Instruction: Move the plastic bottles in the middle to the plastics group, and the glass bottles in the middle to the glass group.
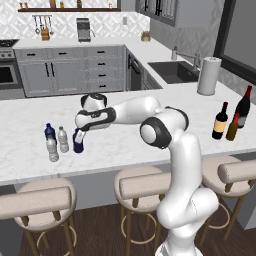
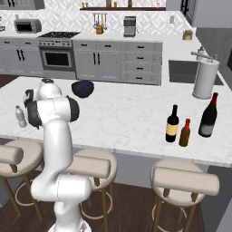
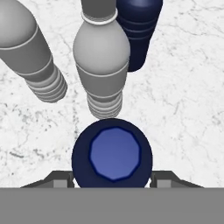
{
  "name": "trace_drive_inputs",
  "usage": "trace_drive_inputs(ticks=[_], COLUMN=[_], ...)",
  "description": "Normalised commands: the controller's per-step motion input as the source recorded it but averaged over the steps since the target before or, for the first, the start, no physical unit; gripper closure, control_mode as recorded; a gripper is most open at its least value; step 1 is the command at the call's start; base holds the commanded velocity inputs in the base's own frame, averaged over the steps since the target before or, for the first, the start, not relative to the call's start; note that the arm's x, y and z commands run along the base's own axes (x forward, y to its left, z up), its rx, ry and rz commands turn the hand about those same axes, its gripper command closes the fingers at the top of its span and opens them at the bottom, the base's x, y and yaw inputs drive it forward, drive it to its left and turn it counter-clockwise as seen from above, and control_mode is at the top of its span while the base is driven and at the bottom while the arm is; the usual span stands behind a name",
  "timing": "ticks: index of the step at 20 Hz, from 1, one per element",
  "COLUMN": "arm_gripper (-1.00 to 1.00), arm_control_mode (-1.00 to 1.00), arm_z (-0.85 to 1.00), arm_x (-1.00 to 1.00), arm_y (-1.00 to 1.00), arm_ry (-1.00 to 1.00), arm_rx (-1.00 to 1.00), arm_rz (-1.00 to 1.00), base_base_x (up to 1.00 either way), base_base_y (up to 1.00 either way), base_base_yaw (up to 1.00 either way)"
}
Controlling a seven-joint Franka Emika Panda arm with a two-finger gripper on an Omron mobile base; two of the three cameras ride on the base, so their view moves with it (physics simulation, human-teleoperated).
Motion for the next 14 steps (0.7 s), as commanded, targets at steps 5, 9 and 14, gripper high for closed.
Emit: trace_drive_inputs(ticks=[5,9,14], arm_gripper=[1.00,1.00,1.00], arm_control_mode=[-1.00,-1.00,-1.00], arm_z=[-0.04,-0.02,0.00], arm_x=[0.06,0.17,0.10], arm_y=[0.18,0.02,0.00], arm_ry=[0.00,0.00,0.00], arm_rx=[0.00,0.00,0.00], arm_rz=[0.03,0.00,0.00], base_base_x=[0.00,0.00,0.00], base_base_y=[0.00,0.00,0.00], base_base_yaw=[0.00,0.00,0.00])
